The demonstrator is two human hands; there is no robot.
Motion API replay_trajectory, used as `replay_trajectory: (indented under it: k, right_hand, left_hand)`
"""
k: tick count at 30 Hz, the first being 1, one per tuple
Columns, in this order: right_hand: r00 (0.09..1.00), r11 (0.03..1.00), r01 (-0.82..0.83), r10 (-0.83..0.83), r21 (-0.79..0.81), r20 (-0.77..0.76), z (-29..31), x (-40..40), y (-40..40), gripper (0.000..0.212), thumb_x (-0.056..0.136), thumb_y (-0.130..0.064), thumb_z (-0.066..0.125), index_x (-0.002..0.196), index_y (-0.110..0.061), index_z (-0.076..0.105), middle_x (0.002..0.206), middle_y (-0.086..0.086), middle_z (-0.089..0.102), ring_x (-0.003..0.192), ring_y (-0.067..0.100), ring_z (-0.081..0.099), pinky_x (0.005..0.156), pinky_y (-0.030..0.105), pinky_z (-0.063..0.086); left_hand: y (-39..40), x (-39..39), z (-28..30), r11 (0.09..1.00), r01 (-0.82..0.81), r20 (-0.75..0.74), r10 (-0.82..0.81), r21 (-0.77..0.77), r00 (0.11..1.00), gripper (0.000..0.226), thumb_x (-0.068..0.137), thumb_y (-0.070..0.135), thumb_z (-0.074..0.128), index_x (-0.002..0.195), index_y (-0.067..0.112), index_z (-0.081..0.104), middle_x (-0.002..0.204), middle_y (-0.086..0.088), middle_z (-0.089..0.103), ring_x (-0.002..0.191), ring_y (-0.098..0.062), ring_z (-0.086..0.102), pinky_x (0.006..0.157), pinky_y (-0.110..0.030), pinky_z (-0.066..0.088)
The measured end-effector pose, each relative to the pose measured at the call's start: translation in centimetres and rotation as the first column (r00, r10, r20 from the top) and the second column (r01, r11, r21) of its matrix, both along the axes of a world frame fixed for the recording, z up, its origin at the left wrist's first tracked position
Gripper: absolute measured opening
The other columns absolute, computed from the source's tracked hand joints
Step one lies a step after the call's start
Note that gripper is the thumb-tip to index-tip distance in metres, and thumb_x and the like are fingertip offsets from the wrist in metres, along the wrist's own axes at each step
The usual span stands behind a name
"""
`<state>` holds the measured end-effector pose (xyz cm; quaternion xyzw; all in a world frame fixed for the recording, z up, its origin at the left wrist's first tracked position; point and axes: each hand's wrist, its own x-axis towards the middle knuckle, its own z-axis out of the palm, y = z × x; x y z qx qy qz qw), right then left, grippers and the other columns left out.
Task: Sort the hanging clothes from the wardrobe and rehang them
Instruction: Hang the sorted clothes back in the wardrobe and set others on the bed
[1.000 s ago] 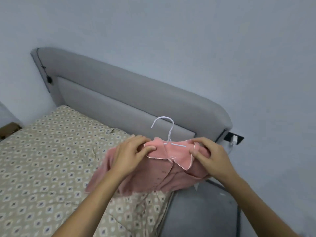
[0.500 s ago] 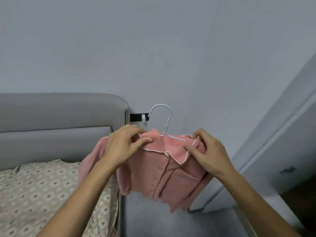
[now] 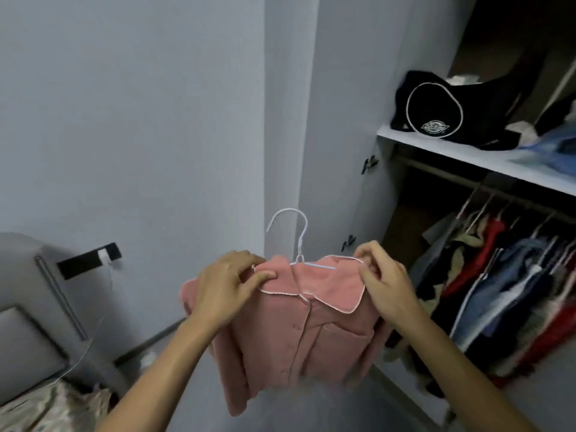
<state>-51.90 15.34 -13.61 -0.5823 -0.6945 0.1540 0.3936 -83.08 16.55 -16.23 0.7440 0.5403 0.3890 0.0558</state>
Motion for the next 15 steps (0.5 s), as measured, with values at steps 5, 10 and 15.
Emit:
replay_trajectory:
  k: [5,10,15]
  right_hand:
    - [0.989,0.998,0.066,-0.066,0.008,0.131,-0.1,6.3,-1.5,0.021,0.095,-0.015,0.068,0.113,-0.025,0.074,0.112,-0.01,0.049,0.108,0.004,0.057,0.092,0.011,0.041]
    - [0.924,0.989,0.128,-0.091,-0.076,0.372,0.9,9.2,-1.7,0.011,0.097,-0.046,0.063,0.099,-0.036,0.065,0.096,-0.016,0.057,0.088,0.006,0.059,0.079,0.036,0.052]
    - [0.94,0.975,0.22,-0.205,-0.025,0.272,0.7,8.8,-0.8,0.017,0.103,-0.043,0.06,0.09,-0.032,0.061,0.087,-0.012,0.061,0.084,0.012,0.061,0.072,0.038,0.051]
  left_hand:
    - [4.2,5.9,0.3,0.986,0.166,-0.027,-0.166,0.007,0.986,0.03,0.092,0.067,0.058,0.101,0.042,0.071,0.083,0.029,0.059,0.086,0.001,0.055,0.069,-0.016,0.037]
    - [8.5,9.6,-0.5,0.93,0.369,0.009,-0.369,0.005,0.93,0.027,0.094,0.063,0.056,0.099,0.04,0.068,0.089,0.023,0.063,0.087,-0.003,0.056,0.071,-0.02,0.043]
    - [13.0,11.0,-1.0,0.855,0.518,0.055,-0.516,-0.029,0.855,0.029,0.095,0.061,0.05,0.106,0.039,0.064,0.092,0.026,0.058,0.092,-0.003,0.054,0.076,-0.037,0.051]
